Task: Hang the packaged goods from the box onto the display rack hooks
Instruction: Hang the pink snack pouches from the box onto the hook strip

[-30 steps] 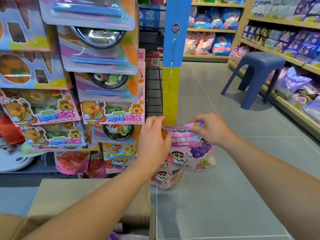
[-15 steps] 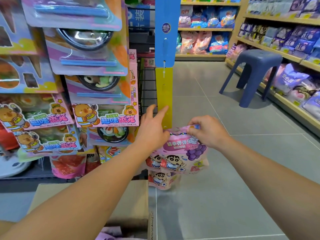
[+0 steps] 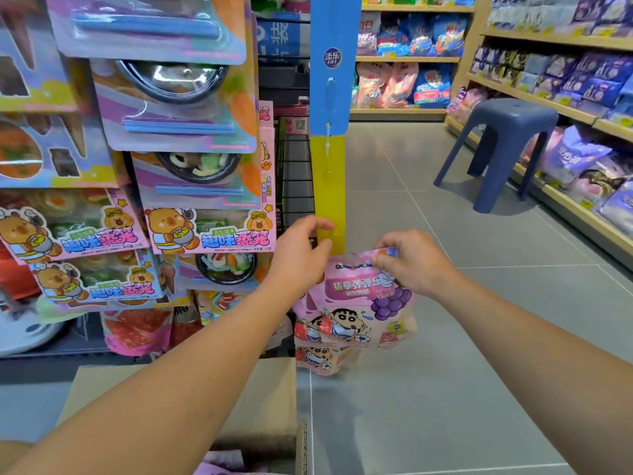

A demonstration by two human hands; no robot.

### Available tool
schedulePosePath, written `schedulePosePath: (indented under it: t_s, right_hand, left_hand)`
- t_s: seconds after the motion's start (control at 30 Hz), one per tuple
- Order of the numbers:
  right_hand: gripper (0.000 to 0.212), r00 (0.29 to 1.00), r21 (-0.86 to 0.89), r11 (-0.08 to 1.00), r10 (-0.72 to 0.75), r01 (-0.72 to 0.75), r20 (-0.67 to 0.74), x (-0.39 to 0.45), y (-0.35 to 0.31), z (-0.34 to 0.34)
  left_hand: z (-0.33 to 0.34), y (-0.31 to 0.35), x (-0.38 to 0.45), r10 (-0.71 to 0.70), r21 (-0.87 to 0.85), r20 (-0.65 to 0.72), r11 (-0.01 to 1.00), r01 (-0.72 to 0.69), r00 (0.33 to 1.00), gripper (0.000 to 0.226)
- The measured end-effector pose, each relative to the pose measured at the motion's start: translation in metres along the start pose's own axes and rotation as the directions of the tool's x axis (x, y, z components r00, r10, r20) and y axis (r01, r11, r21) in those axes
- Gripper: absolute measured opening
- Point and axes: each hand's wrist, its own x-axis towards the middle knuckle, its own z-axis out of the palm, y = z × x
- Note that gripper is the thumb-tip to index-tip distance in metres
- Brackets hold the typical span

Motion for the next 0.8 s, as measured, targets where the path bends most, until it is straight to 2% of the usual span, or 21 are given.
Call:
schedulePosePath:
  t_s: [0.13,0.27,0.37,0.47,0.67,0.73,0.8]
  right_hand:
    - [0.010,1.000,0.000,1.000,-0.005,0.005,0.003,-0.003,0.003,0.001]
    - [0.009,1.000,-0.013,1.000,-0.013,0.013,0.006,-0.001,0.004,-0.003]
    - [0.010,1.000,-0.036,0.999,-0.020,0.020,0.006,0.001,0.003,-0.004]
    - [0.010,1.000,-0.044,0.999,-0.024,0.024,0.010,0.002,0.004,-0.003]
    - [0.011,0.997,-0.029,0.998,-0.058,0.057,-0.055,0.000,-0.003,-0.008]
    - [0.012,0.993,-0.054,0.993,-0.107,0.105,-0.043,0.003,-0.009,-0.012]
    - [0.014,0.989,-0.097,0.985,-0.145,0.142,-0.022,0.009,-0.014,-0.013]
  left_hand:
    - [-0.001,0.004,0.004,-0.061,-0.161,-0.040,0.986,0.054,0.997,0.020]
    - [0.001,0.006,0.007,-0.217,-0.307,-0.087,0.934,0.181,0.972,0.001]
    - [0.002,0.007,0.013,-0.346,-0.353,-0.086,0.888,0.296,0.934,0.012]
    - [0.002,0.008,0.016,-0.374,-0.340,-0.023,0.875,0.345,0.927,0.021]
    - [0.000,0.003,0.021,-0.474,-0.415,0.106,0.778,0.472,0.874,0.060]
    - [-0.007,0.011,0.020,-0.496,-0.415,0.151,0.753,0.511,0.855,0.061]
    - [-0.013,0.017,0.019,-0.524,-0.388,0.186,0.737,0.552,0.831,0.047]
